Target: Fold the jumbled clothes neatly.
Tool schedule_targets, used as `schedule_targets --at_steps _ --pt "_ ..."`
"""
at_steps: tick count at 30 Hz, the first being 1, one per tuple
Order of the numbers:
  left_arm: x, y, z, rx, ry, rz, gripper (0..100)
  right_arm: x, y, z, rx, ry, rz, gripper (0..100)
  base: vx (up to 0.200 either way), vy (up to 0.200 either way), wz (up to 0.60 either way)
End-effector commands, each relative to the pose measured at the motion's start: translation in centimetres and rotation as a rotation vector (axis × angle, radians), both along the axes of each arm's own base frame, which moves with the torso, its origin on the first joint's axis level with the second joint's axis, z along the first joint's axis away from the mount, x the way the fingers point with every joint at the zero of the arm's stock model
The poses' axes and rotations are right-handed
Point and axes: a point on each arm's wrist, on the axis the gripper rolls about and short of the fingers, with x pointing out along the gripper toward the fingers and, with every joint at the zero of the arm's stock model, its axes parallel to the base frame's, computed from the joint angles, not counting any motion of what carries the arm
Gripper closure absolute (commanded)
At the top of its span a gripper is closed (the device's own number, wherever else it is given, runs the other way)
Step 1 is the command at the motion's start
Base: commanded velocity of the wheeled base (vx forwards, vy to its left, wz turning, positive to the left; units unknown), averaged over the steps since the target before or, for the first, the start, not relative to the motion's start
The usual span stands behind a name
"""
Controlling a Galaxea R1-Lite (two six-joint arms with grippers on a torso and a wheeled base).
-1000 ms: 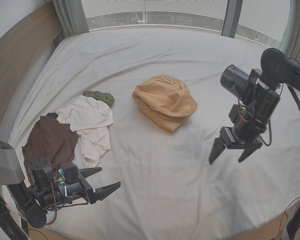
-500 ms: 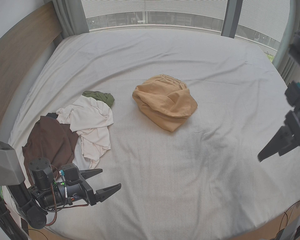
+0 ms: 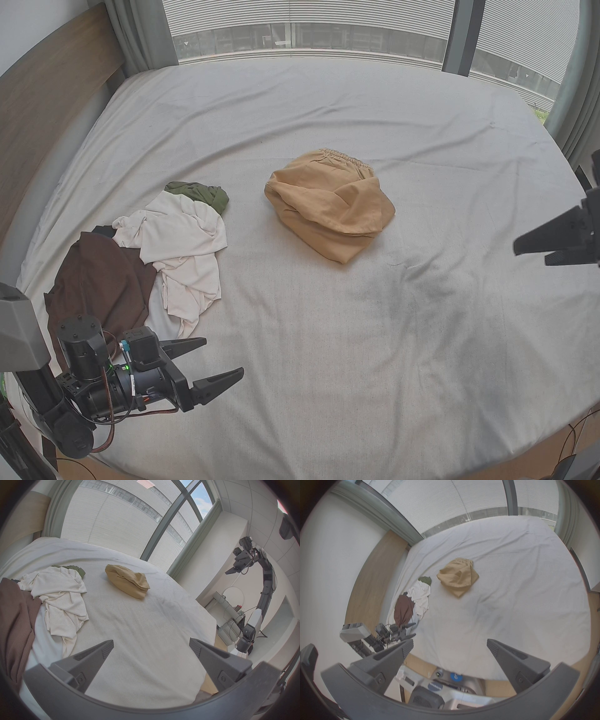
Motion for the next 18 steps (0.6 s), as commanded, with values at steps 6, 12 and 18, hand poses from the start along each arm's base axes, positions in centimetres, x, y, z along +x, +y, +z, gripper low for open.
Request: schedule_targets --at_steps 6,12,18 --pt "0.0 -0.1 0.1 -0.019 0.015 0.004 0 6.9 0.9 -15.5 0.115 -0.113 -0.051 0 0.000 0.000 0.00" --pt "-0.2 -0.3 -0.1 -0.015 0.025 -0.005 0 6.0 -0.1 -19.9 0.031 -0.087 -0.096 0 0.000 0.000 0.00" --pt "-0.2 -0.5 -0.2 -0.013 0.027 -0.013 0 3.9 -2.0 -22.1 0.011 -0.118 -0.174 0 0.000 0.000 0.00"
